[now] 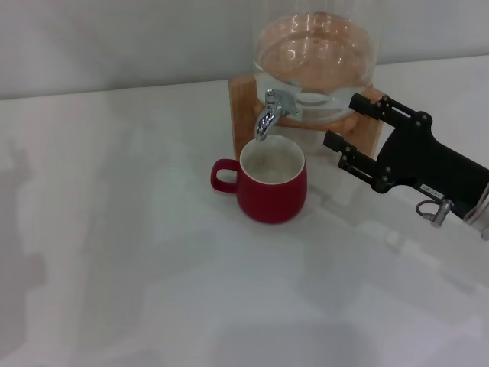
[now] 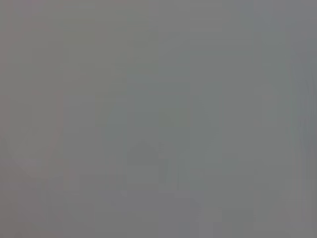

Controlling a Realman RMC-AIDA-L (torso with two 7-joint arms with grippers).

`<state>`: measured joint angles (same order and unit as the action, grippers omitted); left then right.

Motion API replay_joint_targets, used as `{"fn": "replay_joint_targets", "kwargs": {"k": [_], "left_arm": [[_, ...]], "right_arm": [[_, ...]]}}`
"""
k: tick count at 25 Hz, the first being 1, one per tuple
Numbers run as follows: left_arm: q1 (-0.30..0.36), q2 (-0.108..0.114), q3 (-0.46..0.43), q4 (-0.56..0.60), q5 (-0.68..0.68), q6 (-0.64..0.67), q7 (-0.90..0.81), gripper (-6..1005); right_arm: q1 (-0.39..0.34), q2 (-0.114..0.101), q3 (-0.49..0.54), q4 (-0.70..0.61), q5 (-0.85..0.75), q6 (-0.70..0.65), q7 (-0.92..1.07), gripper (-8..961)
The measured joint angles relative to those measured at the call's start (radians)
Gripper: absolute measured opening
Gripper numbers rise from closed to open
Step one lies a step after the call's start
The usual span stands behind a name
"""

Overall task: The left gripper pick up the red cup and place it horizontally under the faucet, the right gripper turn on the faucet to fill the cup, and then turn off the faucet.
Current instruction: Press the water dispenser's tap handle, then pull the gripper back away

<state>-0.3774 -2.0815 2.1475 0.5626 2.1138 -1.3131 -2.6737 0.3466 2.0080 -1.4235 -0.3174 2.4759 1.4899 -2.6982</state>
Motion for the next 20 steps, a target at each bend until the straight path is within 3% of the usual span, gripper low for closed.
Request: {"fn": "replay_joint_targets", "kwargs": {"k": [9,14,20], "left_arm": [[-0.002,0.0,0.0,-0.001,0.0,0.0,0.0,424],[-0.004,0.001,0.0,-0.001,0.0,0.0,0.002,424],[-0.017,0.002,-0.001,-0.007,-0.001,0.006,0.001,423]], "right_arm": [[-0.001,0.0,-0.01,0.001,-0.007,0.051,0.025,633],[-0.007,0.0,-0.051,0.003,-0.009,0.125,0.036,632],[0.009,0.003,-0.111,0.005,-0.01,0.114,0.036,633]]}}
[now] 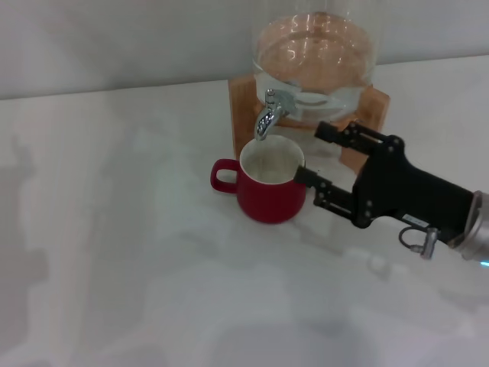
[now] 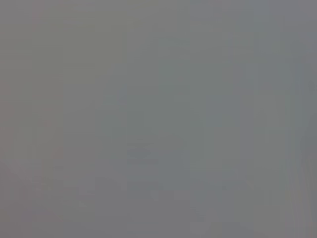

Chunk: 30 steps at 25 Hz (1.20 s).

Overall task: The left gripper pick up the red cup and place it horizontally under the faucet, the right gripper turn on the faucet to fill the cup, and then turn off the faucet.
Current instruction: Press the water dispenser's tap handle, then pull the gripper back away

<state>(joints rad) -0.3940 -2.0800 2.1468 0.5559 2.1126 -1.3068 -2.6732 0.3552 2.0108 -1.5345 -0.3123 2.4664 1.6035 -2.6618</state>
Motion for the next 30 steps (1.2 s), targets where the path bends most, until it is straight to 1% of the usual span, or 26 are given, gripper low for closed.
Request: {"fn": "replay_joint_targets", "kwargs": {"k": [9,13,18,30], "left_arm": [[-0.02,-0.001,0.007,-0.002,0.003,0.032,-0.003,423],[-0.023,-0.002,0.007,-0.002,0.005,0.034,-0.02,422],[-0.033,-0.001,0.007,-0.003,0.007,0.041,-0.028,422],[-0.038,0.0,0.009,-0.015,0.011,0.047,-0.028,421]], "right_arm": [[0.053,0.005,-0.047,-0.003,0.0,-0.055,0.0,633],[0.076,0.013,-0.053,-0.001,0.0,-0.095,0.002,634],[0.105,0.015,-0.063,-0.001,0.0,-0.137,0.009,634],[0.127,0.014,-0.06,-0.008,0.007,-0.205,0.011,632]]}}
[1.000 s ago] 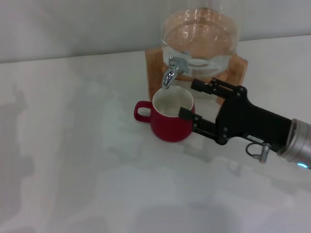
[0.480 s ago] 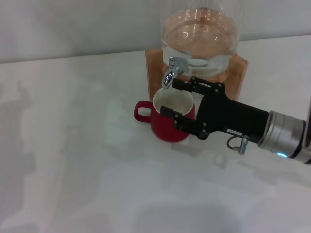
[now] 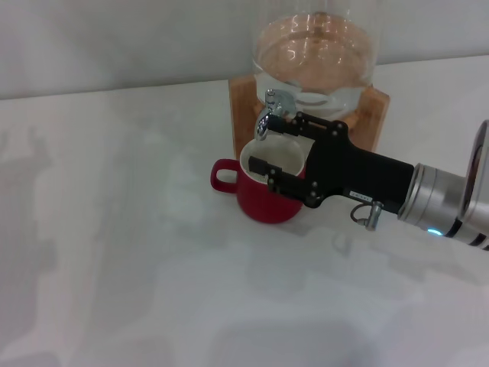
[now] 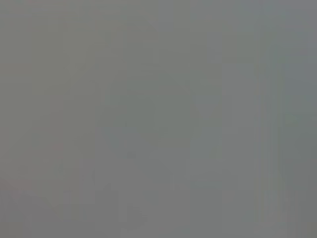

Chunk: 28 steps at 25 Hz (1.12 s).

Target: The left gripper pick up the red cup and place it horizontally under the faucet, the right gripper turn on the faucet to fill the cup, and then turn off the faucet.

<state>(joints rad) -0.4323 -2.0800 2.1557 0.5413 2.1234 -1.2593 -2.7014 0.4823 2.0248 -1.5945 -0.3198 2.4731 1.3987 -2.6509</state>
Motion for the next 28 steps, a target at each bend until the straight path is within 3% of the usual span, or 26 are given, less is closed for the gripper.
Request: {"fn": "replay_joint_targets", "kwargs": {"k": [28], "left_arm": [[0.003,-0.002,0.003,0.0,0.01,0.0,0.005,419]], "right_arm": [[-0.026,-0.004,0.043,0.003,0.019,-0.03,-0.025,632]]}}
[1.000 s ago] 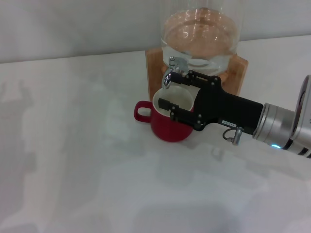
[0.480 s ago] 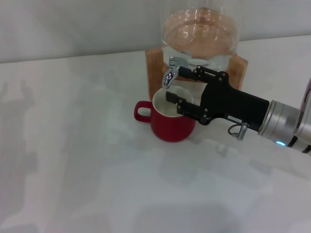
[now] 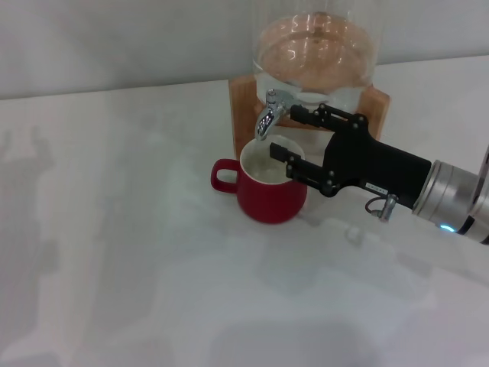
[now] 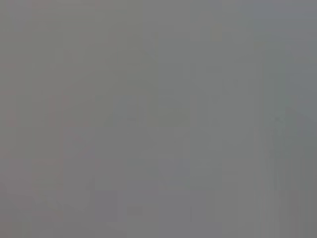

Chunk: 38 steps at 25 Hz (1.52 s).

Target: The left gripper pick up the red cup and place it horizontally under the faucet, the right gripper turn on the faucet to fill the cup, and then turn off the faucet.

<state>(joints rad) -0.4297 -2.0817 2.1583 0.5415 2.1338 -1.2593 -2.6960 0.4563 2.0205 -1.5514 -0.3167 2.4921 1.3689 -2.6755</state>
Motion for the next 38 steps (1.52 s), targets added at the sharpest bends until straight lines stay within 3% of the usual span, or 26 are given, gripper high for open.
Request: {"fn": "replay_joint_targets", "kwargs": {"k": [22,29,33,38], "left_arm": [[0.007,0.0,0.002,0.002,0.0,-0.004,-0.001,420],[0.011,0.0,-0.007,-0.027,-0.006,-0.009,-0.004,421],[0.024,-0.001,-0.012,-0.053,-0.011,-0.003,-0.009,421],[0.036,0.0,-0.013,-0.066,-0.015,-0.003,-0.063,422]], "right_arm": [[-0.019,-0.003,0.018,-0.004,0.001,0.012,-0.013,632],[-0.107,-0.005,0.019,0.001,0.002,0.125,-0.026,632],[-0.176,-0.009,0.111,0.011,0.003,0.191,-0.074,632],[-0.202,-0.02,0.371,0.011,0.004,0.226,-0.087,632]]}}
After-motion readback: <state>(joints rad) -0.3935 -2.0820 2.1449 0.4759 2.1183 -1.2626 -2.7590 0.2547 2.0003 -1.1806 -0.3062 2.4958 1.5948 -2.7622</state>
